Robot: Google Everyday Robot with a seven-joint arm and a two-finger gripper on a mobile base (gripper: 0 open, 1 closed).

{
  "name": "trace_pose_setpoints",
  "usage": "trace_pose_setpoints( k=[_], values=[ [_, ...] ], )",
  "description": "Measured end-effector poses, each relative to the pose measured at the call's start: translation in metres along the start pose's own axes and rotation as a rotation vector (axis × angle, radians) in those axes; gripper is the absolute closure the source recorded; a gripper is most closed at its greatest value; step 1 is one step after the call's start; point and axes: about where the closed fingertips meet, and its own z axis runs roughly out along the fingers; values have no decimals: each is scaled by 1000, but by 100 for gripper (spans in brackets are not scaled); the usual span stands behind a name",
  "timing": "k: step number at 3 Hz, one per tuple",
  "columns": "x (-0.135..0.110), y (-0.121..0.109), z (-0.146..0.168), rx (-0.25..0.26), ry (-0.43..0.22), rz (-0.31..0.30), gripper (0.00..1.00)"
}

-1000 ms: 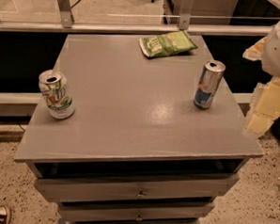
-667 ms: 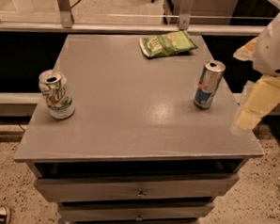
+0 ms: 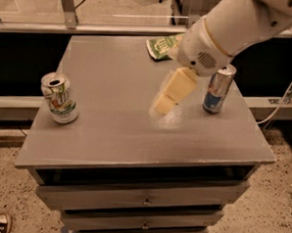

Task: Move 7up can near green jalapeno chip bag

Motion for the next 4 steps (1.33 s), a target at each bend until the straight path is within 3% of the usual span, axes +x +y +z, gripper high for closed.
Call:
trace_pose_setpoints(
  k=[1,2,3,4],
  values=[
    [-17,-7,9,20,-48,3,0],
    [-17,-7,9,20,-48,3,0],
    [-20,-7,10,1,-48,-1,0],
    [-39,8,34,-46,-95,-11,0]
  ],
)
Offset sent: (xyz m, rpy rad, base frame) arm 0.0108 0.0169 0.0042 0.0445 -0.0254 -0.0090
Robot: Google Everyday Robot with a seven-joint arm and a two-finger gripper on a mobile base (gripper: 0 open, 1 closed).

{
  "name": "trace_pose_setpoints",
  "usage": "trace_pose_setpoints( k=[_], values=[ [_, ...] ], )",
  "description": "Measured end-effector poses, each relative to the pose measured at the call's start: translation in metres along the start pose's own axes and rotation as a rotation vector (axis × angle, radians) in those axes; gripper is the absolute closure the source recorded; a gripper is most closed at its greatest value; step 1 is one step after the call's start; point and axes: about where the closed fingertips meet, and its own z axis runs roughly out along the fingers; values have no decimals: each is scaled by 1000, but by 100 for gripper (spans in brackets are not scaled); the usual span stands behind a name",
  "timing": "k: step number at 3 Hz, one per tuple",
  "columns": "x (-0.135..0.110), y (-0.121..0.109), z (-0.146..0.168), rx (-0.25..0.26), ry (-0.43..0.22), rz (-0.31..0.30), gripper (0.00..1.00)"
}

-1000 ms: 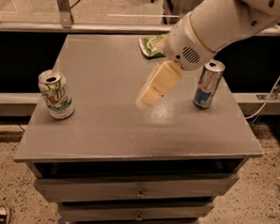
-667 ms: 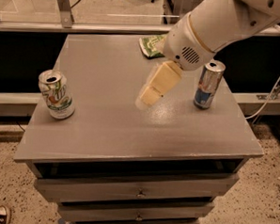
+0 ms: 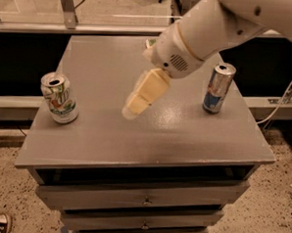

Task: Move 7up can near green jalapeno chip bag

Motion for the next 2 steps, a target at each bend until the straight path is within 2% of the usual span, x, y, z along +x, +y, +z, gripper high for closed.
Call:
trace_pose_setpoints(
  k=[1,2],
  values=[
    [-29,15,52,-49,-73,-9,0],
    [-54,18,94,-57,-138,0,0]
  ],
)
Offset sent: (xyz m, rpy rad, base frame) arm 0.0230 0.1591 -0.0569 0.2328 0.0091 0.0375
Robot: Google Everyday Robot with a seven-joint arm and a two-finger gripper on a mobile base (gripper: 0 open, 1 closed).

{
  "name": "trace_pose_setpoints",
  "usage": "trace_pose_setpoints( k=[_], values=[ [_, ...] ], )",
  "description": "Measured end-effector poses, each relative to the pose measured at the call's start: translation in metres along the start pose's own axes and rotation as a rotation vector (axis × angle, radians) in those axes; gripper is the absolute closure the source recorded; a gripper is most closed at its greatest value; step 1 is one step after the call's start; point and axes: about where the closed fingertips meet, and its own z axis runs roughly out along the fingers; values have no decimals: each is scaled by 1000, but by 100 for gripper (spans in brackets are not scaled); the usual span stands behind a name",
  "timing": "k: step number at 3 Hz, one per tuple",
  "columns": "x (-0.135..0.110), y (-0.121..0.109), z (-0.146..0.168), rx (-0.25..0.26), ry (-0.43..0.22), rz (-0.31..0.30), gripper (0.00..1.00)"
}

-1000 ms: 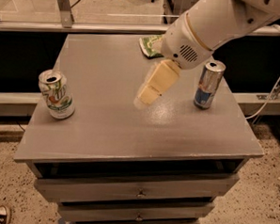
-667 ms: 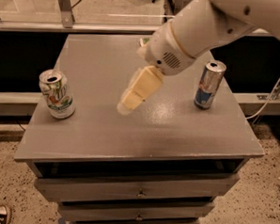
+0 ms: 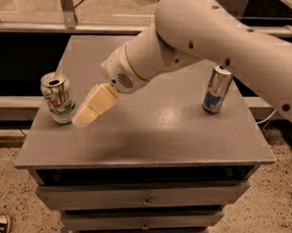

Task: Move 7up can near green jalapeno chip bag

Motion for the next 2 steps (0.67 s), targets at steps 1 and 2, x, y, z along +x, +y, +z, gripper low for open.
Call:
trace_pose_setpoints(
  k=[1,2],
  values=[
    [-17,-4,33,4,-62,18,0],
    [-41,-3,66,-12,-126,40,0]
  ],
)
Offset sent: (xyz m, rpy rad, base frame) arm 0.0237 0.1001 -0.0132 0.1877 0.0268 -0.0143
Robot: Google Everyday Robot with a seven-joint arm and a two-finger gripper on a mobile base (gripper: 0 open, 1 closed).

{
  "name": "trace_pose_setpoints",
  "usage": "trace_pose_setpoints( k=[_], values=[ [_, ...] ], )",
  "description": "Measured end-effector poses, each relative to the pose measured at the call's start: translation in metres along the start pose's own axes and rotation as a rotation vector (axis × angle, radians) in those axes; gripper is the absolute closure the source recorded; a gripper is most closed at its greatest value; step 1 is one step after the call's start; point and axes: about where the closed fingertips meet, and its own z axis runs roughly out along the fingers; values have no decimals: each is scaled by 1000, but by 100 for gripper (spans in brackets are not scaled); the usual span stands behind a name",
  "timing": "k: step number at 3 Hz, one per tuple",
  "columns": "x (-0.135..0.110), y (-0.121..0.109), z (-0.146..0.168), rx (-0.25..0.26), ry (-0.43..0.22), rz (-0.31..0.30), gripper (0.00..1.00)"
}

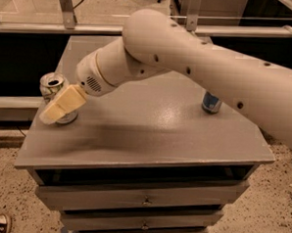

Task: Move 7up can near green jalapeno chip bag

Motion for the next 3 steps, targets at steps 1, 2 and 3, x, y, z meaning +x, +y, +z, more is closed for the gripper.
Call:
trace_pose_setpoints(
  k=[1,2,3],
  values=[
    [-8,1,18,-7,-23,19,0],
    [-11,1,31,9,-22,23,15],
    [-11,-8,28,48,-10,12,38]
  ],
)
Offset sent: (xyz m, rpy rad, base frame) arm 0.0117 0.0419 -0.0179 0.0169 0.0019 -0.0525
